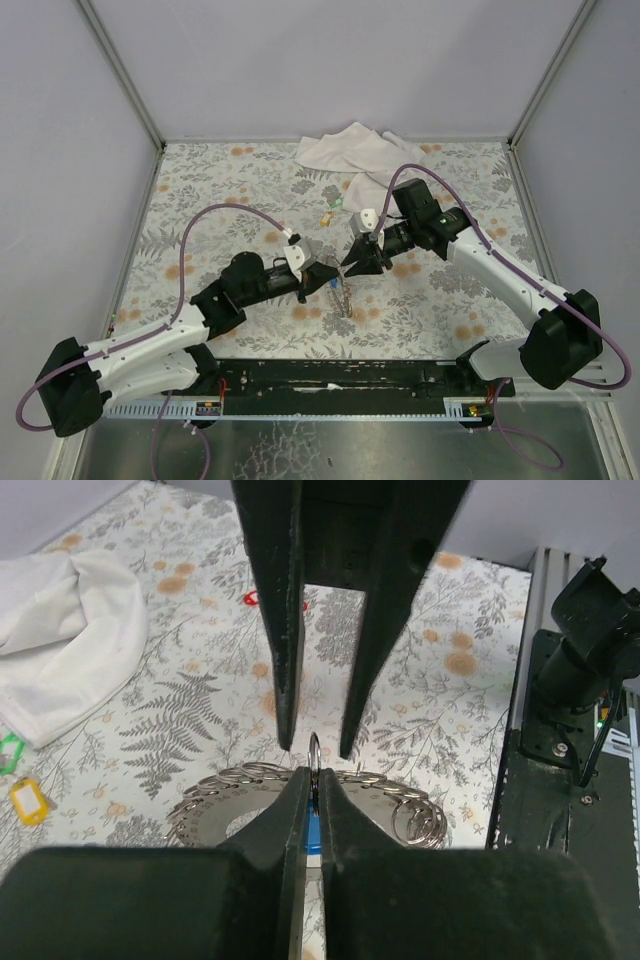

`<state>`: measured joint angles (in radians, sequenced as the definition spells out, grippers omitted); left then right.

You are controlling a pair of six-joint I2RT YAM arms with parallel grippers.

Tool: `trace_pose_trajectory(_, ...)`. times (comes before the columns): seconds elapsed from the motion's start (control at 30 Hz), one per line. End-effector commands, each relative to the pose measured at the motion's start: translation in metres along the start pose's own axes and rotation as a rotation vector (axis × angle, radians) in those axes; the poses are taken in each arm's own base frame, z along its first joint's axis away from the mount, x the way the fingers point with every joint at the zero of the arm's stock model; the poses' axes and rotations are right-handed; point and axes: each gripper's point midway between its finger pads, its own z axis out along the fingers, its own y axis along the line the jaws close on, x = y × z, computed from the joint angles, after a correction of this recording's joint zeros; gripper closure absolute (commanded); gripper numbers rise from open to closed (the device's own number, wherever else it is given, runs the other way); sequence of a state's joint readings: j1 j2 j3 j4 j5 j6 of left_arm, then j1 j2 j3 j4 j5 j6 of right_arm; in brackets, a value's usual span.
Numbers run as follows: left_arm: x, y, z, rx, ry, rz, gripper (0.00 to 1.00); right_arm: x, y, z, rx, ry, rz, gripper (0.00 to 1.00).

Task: Remove the keys from the keyring
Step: Remove the key from the keyring.

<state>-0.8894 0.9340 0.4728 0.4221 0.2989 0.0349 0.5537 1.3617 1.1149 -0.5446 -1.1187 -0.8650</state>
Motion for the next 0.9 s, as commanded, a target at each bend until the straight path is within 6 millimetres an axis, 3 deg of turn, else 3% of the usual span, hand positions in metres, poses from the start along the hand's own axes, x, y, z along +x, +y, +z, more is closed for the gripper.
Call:
trace_pose_trajectory(0.0,-0.008,0.008,-0.002,-0.034,0.12,0.016,1.0,-0.009,-0.003,-0.004,0.018,-0.003,-0.063,0.6)
trace_pose_trajectory(0.1,-0.005,0.006,-0.003,-0.022,0.214,0.001,1.0,-0.01,-0.003,-0.005,0.023,0.003,-0.078,0.51)
trace_pose_trajectory(0.2,-0.004,0.005,-0.006,-0.012,0.291,-0.005,1.0,-0.012,-0.002,-0.005,0.015,-0.005,-0.078,0.48)
trace_pose_trajectory(0.87,-0.031,-0.001,-0.001,0.059,0.441,0.011,1.0,-0.033,0.01,0.003,-0.079,-0.192,0.019,0.5)
